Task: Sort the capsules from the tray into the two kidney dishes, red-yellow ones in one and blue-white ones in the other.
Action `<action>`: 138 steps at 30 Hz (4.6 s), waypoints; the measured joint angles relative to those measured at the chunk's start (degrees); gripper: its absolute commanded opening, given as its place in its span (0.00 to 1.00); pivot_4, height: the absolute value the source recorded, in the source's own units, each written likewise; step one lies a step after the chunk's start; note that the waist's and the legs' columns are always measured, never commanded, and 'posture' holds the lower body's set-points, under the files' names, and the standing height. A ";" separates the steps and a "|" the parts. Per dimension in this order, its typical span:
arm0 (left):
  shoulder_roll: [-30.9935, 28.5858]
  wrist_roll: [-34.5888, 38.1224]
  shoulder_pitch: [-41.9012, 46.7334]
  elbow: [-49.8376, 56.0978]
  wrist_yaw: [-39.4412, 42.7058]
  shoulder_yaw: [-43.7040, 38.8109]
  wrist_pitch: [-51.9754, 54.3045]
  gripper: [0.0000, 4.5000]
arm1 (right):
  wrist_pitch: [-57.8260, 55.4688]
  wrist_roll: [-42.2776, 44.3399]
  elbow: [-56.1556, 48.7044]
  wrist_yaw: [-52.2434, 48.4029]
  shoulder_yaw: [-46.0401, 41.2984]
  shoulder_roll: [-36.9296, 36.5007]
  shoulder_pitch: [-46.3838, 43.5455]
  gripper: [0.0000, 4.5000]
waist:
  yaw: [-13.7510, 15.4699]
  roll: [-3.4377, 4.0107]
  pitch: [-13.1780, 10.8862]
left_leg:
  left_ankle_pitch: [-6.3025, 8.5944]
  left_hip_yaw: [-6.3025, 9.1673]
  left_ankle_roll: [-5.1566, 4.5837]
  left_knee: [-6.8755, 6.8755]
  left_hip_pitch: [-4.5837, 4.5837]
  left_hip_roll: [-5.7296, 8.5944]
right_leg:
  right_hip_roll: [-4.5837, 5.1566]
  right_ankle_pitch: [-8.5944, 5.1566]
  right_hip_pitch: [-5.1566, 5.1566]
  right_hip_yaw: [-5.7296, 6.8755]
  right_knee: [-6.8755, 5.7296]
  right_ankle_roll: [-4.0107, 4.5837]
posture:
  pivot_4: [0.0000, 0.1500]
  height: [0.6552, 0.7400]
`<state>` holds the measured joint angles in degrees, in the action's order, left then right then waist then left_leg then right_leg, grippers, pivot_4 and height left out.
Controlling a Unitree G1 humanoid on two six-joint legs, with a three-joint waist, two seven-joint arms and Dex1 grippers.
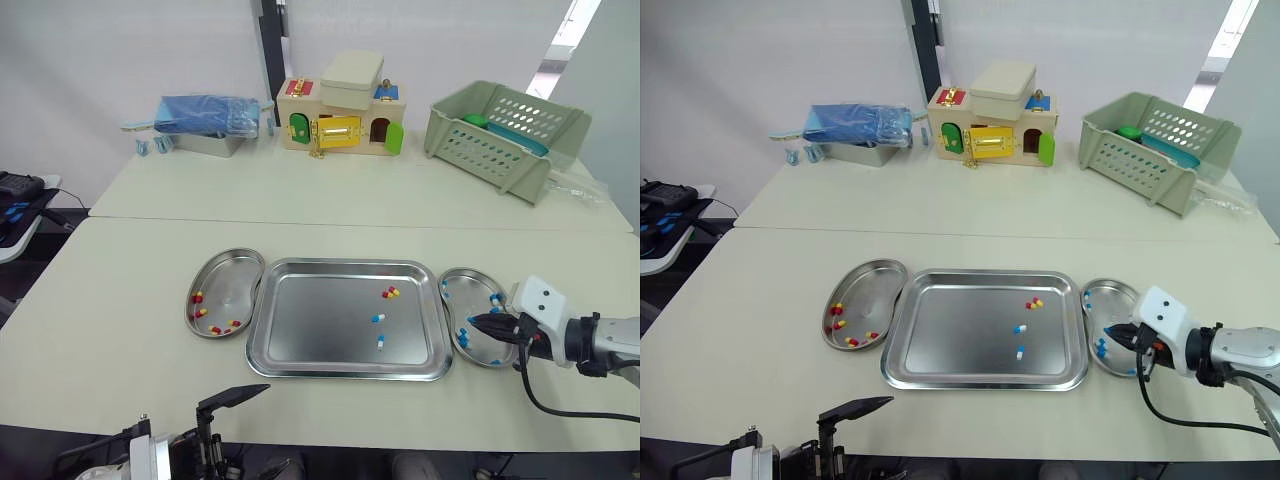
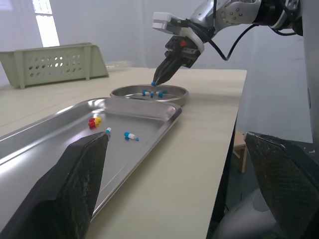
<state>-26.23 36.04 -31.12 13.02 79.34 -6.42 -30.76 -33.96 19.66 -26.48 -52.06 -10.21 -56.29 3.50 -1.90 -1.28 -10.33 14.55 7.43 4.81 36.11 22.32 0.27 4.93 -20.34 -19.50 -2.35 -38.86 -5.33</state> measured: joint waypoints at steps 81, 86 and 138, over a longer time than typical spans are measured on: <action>0.61 -5.37 -3.86 5.36 -7.50 -8.33 11.28 1.00 | -1.73 14.10 4.28 -16.26 -2.38 -5.62 -12.50 0.99 | -0.12 0.06 -0.09 | 0.01 -0.17 0.00 -0.06 -0.36 -0.04 | 0.04 -0.03 0.28 -0.10 0.08 0.03 | 1.00 1.00; 1.99 -6.06 -5.24 5.63 -8.83 -5.95 8.60 1.00 | -7.07 15.38 -0.03 -13.79 5.18 -4.77 -18.66 0.99 | 0.14 0.04 -0.10 | 0.02 -0.12 0.00 -0.07 -0.26 -0.02 | 0.05 -0.03 0.25 -0.05 0.19 0.03 | 1.00 1.00; 1.12 -5.90 -7.53 2.37 -14.24 1.59 -2.18 1.00 | -13.97 -12.63 1.59 1.17 40.98 13.01 -31.94 0.14 | -0.06 0.04 -0.08 | 0.02 0.03 0.00 -0.08 -0.24 0.00 | 0.04 -0.03 0.17 0.03 0.12 0.03 | 1.00 1.00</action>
<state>-25.12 30.13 -38.64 15.39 65.09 -4.83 -32.94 -47.93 7.03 -24.89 -50.89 30.77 -43.28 -28.44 -1.96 -1.23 -10.41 14.56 7.46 4.80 36.03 22.08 0.28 4.96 -20.37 -19.33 -2.32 -38.74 -5.30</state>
